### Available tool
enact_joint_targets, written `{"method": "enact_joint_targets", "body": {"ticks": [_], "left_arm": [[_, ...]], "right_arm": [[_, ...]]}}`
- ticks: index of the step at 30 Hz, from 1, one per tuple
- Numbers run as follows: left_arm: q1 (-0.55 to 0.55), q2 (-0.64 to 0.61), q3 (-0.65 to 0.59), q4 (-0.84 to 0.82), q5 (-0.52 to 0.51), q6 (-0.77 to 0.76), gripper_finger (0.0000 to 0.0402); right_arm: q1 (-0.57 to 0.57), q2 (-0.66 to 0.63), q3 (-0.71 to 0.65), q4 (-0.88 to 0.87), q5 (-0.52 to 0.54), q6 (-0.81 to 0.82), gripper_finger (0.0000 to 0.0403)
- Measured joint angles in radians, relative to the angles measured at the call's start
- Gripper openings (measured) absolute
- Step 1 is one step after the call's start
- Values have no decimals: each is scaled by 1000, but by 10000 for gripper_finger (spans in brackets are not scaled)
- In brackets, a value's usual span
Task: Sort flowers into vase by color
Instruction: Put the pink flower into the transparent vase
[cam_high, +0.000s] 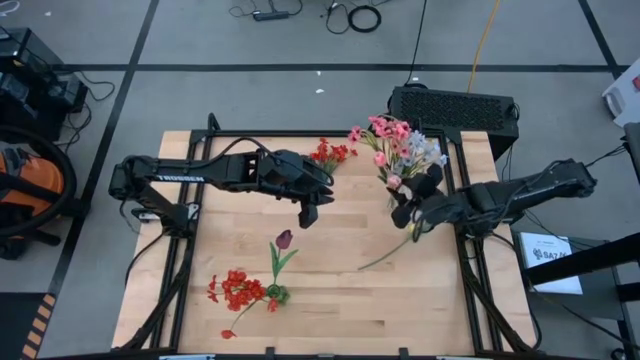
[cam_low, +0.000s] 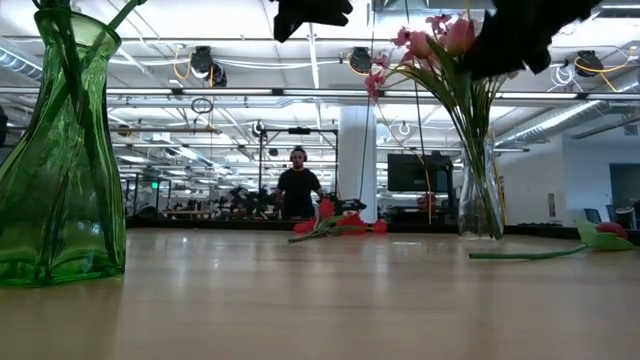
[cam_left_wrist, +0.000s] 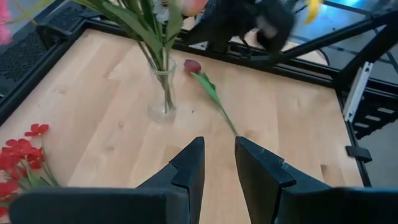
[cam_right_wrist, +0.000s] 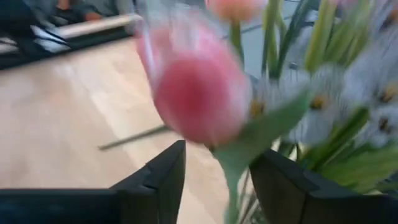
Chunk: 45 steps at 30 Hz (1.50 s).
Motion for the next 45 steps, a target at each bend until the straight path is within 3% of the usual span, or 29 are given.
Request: {"method": "enact_joint_targets", "body": {"ticks": [6, 13, 16, 25, 37, 45], "left_arm": [[0, 0, 0, 0, -22, -18, 97], [-16, 0, 0, -4, -25, -19, 97], [-24, 0, 0, -4, -31, -19, 97], [-26, 0, 0, -4, -86, -18, 97], [-31, 0, 0, -3, -86, -22, 97], [-34, 0, 0, -4, -86, -44, 97]], "right_arm": [[1, -57, 132, -106, -46, -12, 177], [2, -81, 351, -361, -198, 19, 161], [1, -80, 404, -466, -186, 38, 151], [-1, -7, 318, -416, -111, 30, 137], [-21, 57, 263, -486, -117, 113, 137], [-21, 51, 263, -519, -268, 97, 137]]}}
